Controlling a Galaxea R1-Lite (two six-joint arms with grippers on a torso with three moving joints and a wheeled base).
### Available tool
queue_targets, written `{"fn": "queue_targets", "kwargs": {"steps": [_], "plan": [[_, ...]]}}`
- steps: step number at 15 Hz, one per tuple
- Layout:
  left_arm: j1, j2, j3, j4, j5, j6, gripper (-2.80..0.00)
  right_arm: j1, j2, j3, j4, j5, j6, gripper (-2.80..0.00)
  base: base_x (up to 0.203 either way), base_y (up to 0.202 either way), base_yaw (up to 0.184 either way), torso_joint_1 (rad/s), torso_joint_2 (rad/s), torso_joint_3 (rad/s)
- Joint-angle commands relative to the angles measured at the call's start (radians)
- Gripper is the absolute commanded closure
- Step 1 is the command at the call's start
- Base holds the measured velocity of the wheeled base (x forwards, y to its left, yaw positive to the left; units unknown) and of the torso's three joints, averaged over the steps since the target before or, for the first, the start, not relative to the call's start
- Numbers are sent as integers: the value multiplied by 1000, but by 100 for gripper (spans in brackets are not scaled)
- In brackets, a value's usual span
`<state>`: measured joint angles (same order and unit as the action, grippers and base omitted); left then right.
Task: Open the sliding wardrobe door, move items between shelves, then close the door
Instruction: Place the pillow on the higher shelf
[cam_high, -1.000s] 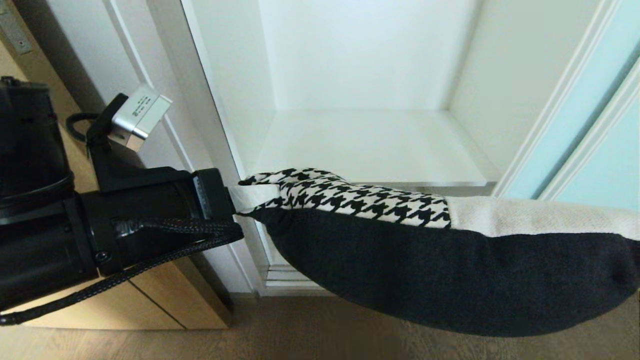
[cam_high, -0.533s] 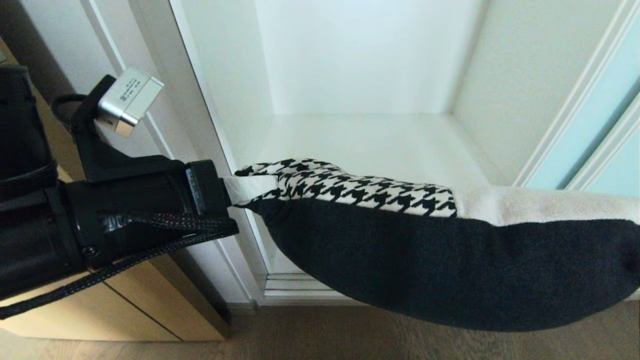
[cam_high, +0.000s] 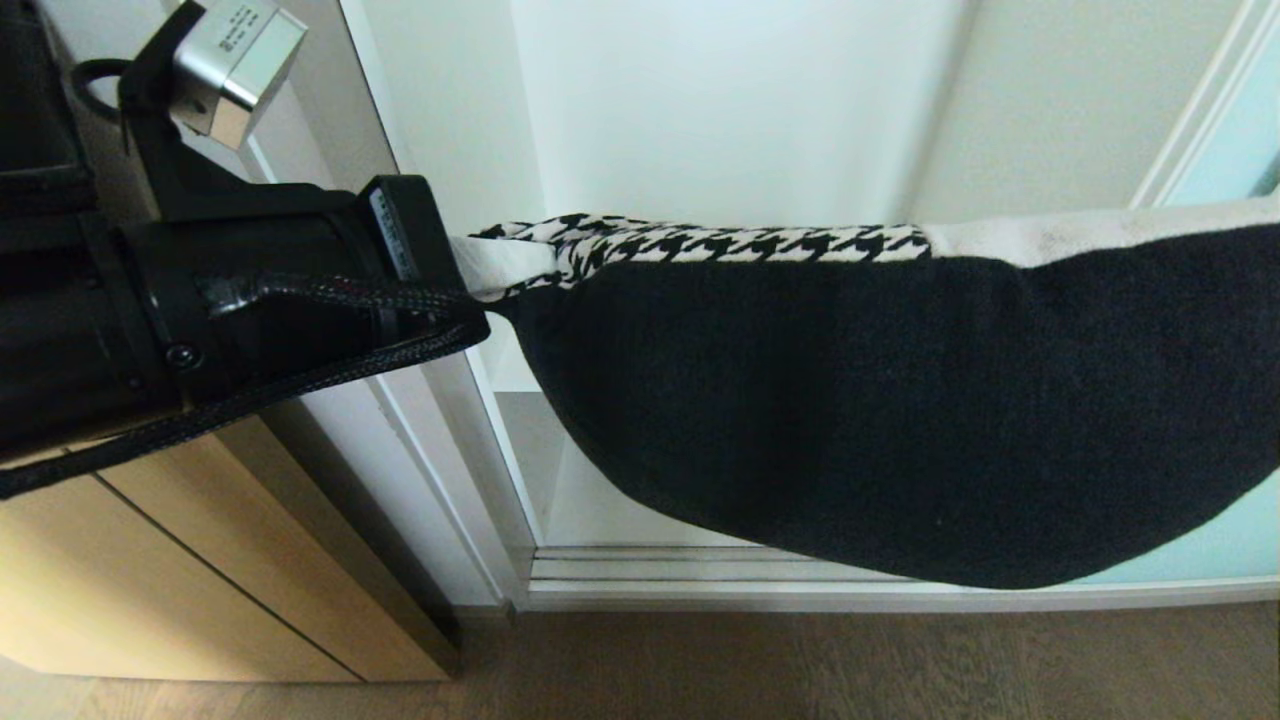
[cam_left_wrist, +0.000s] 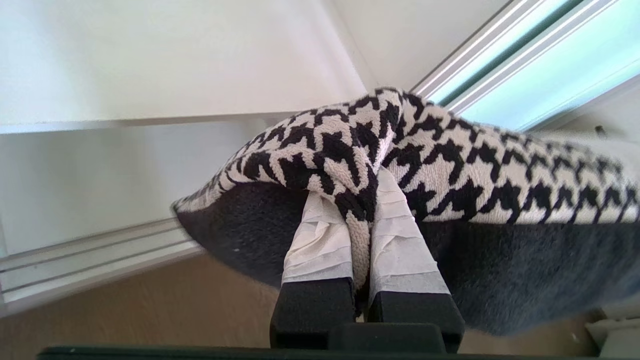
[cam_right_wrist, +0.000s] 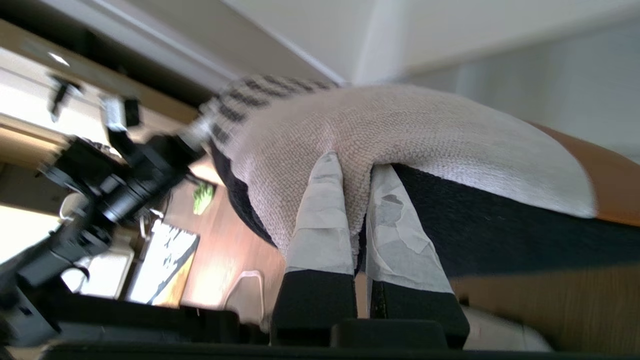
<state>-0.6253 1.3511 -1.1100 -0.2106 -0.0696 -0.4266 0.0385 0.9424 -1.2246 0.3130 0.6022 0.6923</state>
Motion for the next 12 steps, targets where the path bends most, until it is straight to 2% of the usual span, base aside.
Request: {"fn": "queue_targets", "kwargs": {"steps": [1,7,12], "plan": [[1,36,-25,-2,-1,-3,0,0,120,-90,3,3,3,0,0,0,0,0,0,0],[52,154,-218,-14,-1,-4,0,1,381,-292,-6,4,1,0,0,0,0,0,0,0],[123,305,-417,-19,-2,-7,0,26,584,-544,-22,2,3,0,0,0,0,0,0,0]]}}
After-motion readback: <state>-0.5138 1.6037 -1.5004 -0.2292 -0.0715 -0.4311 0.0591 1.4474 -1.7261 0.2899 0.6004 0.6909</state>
